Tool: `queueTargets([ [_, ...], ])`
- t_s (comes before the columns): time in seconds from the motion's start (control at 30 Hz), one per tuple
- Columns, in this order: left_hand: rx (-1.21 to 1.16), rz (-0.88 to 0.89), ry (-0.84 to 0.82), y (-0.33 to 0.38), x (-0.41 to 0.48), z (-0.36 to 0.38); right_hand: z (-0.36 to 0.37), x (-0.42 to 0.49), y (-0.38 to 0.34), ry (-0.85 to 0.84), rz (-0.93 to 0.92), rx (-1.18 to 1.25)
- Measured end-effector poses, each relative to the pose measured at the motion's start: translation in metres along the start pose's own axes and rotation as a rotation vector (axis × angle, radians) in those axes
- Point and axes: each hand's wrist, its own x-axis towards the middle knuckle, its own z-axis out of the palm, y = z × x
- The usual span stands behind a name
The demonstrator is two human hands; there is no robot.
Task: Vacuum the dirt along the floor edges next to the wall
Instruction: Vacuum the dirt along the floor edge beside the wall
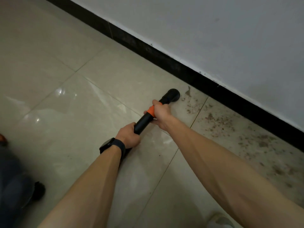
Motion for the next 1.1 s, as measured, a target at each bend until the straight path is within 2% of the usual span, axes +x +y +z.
queueTargets([
  [0.3, 0.033, -0.072, 0.000, -0.028, -0.030, -0.013, 0.019, -0.030, 0.036, -0.016, 0.039, 0.015],
  [0.53, 0.058, -0.101, 0.006, -0.017, -0.040, -0.015, 0.013, -0.036, 0.030, 0.003, 0.019, -0.015],
  [1.1, 0.126, -0.046, 0.000, 0.023, -0.020, 0.004, -0.015, -0.010, -0.002, 0.064, -0.009, -0.055],
])
